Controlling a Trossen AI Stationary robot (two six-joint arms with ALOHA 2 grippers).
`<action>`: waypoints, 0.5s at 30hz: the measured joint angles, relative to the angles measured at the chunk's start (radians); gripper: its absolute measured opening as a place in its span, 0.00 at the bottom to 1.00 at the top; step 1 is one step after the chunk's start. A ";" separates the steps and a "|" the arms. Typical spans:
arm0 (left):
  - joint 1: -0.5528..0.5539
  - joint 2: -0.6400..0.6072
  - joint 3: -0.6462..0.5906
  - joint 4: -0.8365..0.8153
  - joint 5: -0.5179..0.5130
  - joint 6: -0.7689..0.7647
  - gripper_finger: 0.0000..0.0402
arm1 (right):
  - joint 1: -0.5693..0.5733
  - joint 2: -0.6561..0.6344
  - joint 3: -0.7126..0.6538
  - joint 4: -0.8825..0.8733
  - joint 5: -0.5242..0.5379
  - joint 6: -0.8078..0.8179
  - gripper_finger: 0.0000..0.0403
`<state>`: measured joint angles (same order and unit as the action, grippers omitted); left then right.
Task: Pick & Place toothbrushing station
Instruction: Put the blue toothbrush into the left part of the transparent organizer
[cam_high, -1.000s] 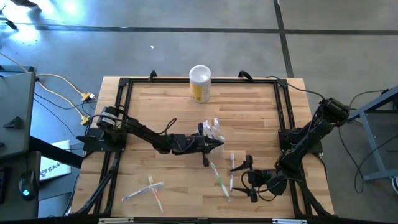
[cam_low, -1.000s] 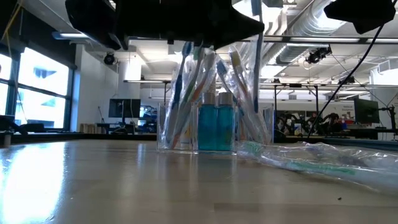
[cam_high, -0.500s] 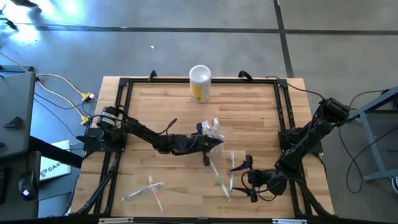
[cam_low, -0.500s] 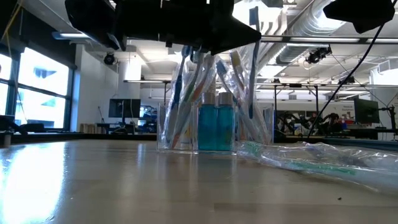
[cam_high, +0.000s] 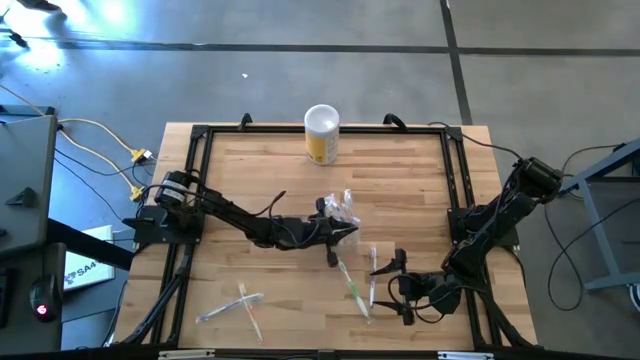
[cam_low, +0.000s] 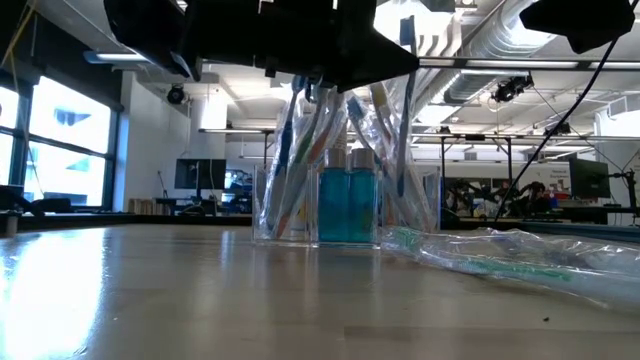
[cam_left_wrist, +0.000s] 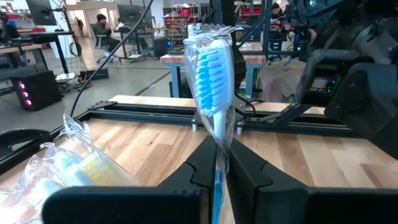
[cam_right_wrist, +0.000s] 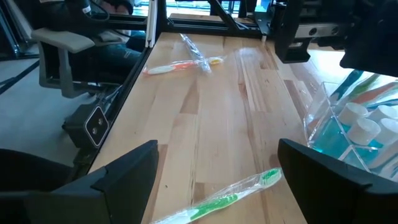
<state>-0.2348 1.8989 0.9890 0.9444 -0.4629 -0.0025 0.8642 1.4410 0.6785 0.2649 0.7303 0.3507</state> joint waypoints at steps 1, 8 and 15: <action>0.000 0.000 0.000 -0.001 0.000 -0.002 0.05 | 0.000 0.000 0.000 0.000 0.000 0.000 0.80; 0.000 -0.001 0.002 -0.043 0.000 -0.025 0.05 | 0.000 0.000 0.001 0.000 0.000 0.000 0.80; 0.000 -0.002 0.001 -0.053 0.004 -0.071 0.08 | 0.000 0.000 0.001 0.000 0.000 0.000 0.80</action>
<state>-0.2352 1.8973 0.9901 0.8909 -0.4589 -0.0736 0.8642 1.4410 0.6792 0.2646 0.7300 0.3508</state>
